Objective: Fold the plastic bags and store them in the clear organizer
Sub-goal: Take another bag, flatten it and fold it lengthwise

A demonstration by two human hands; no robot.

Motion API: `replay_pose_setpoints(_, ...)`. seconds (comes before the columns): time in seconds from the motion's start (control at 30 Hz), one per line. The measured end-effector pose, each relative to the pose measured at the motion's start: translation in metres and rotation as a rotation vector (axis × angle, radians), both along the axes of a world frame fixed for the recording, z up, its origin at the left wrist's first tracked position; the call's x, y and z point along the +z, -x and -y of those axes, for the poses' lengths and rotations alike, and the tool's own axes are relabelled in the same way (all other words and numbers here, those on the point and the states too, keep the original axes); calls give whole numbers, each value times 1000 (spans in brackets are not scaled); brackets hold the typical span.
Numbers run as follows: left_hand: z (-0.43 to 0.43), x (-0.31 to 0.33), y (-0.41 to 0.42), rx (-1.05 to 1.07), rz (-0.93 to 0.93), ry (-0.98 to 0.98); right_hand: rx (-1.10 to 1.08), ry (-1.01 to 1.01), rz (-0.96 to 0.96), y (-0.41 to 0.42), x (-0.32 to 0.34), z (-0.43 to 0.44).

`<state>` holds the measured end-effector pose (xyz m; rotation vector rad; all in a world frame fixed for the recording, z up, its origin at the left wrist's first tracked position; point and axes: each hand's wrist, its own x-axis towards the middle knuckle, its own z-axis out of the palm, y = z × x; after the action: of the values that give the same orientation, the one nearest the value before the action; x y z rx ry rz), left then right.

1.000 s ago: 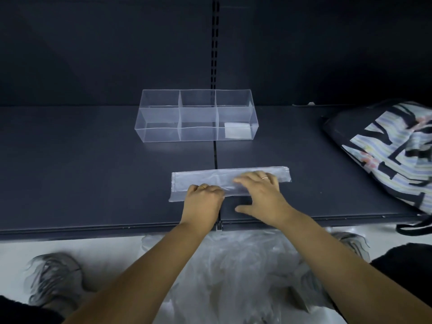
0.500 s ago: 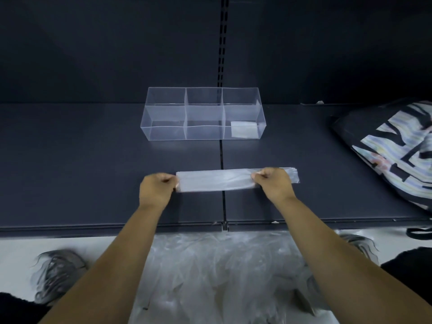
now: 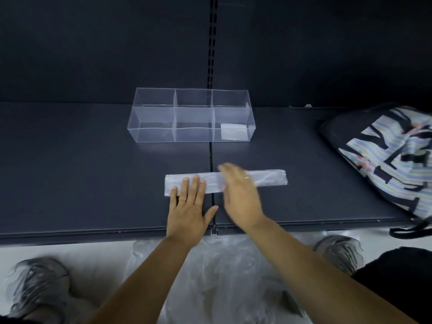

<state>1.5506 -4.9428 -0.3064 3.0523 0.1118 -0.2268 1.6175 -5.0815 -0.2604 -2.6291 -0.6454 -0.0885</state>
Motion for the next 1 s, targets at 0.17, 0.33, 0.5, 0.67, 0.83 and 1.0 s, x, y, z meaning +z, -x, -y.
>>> replay_pose_setpoints(0.17, -1, 2, 0, -16, 12, 22, 139, 255, -232, 5, -36, 16)
replay_pose_setpoints(0.33, 1, 8, -1, -19, 18, 73, -116, 321, -222, -30, -37, 96)
replay_pose_setpoints(0.5, 0, 2, -1, -16, 29, 32, -277, 82, -215, -59, -23, 120)
replay_pose_setpoints(0.67, -2, 2, 0, -18, 11, 11, -270, 179, -215, -79, -12, 113)
replay_pose_setpoints(0.83, -14, 4, -3, -84, 31, 44, -187, -16, -539, -81, 8, 126)
replay_pose_setpoints(1.0, -28, 15, -11, -191, 53, 127, -191, -184, -1196, -73, 38, 144)
